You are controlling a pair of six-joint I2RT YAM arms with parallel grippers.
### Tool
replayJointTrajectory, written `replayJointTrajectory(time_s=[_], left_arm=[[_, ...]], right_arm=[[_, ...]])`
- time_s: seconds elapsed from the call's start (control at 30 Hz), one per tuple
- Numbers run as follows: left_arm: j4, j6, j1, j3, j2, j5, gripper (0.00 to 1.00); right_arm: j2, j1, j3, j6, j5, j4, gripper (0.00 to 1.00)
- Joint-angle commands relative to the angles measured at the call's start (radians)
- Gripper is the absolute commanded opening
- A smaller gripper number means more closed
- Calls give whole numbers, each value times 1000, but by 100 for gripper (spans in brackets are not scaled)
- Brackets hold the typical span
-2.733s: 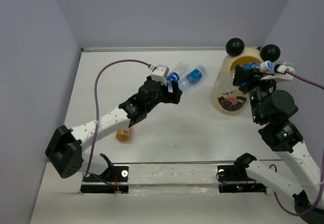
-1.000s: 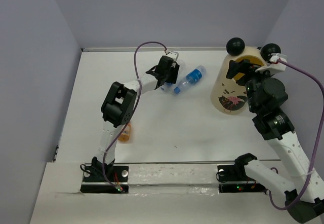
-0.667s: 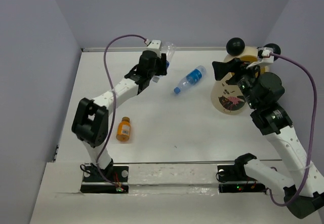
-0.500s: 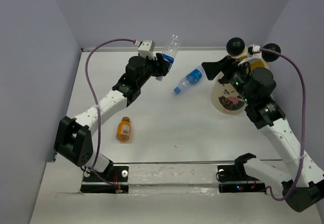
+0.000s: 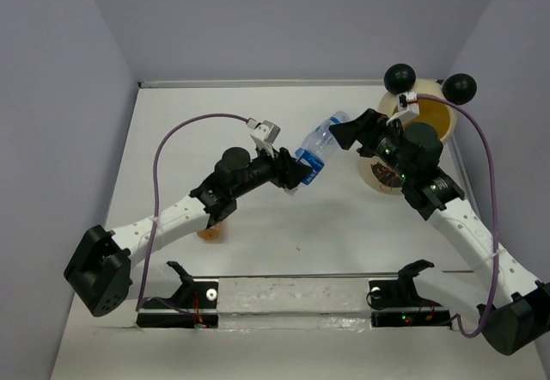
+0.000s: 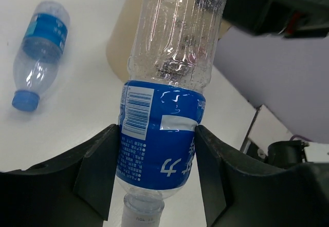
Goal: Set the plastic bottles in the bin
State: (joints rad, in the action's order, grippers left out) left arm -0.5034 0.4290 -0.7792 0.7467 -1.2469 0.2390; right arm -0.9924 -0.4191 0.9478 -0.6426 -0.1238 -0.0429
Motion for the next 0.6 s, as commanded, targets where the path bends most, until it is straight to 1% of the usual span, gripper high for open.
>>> replayJointTrajectory(time_s=[0.0, 0.07, 0.13, 0.17, 0.23, 0.27, 0.37, 0.4, 0.43, 0.47, 0.53, 0.57], left_arm=[[-153, 25, -11, 2, 90, 25, 54], [-156, 21, -22, -1, 95, 23, 54], [-168, 19, -28, 0, 83, 40, 54], [-172, 19, -34, 3, 75, 45, 54], [-170, 20, -37, 11, 55, 49, 54], [-172, 22, -38, 13, 52, 51, 54], [-182, 20, -45, 11, 50, 65, 54], [-185, 20, -46, 11, 52, 68, 54], [-187, 19, -45, 11, 53, 75, 54], [-187, 17, -46, 11, 53, 77, 54], [-185, 13, -46, 6, 56, 77, 56], [-184, 7, -46, 5, 56, 71, 61]], right_arm=[[69, -12, -75, -14, 116, -25, 100], [86, -21, -95, -19, 90, -22, 100], [81, -21, -122, -17, 31, 9, 100], [74, -21, -132, -22, -43, 58, 100], [64, -21, -156, -23, -118, 150, 100], [64, -21, -164, -29, -143, 167, 100], [48, -30, -172, -43, -163, 201, 100], [46, -30, -175, -48, -162, 210, 98], [44, -30, -179, -61, -157, 236, 95], [46, -30, -185, -65, -142, 247, 83], [57, -30, -187, -66, -110, 255, 70], [63, -30, -184, -49, -90, 247, 57]])
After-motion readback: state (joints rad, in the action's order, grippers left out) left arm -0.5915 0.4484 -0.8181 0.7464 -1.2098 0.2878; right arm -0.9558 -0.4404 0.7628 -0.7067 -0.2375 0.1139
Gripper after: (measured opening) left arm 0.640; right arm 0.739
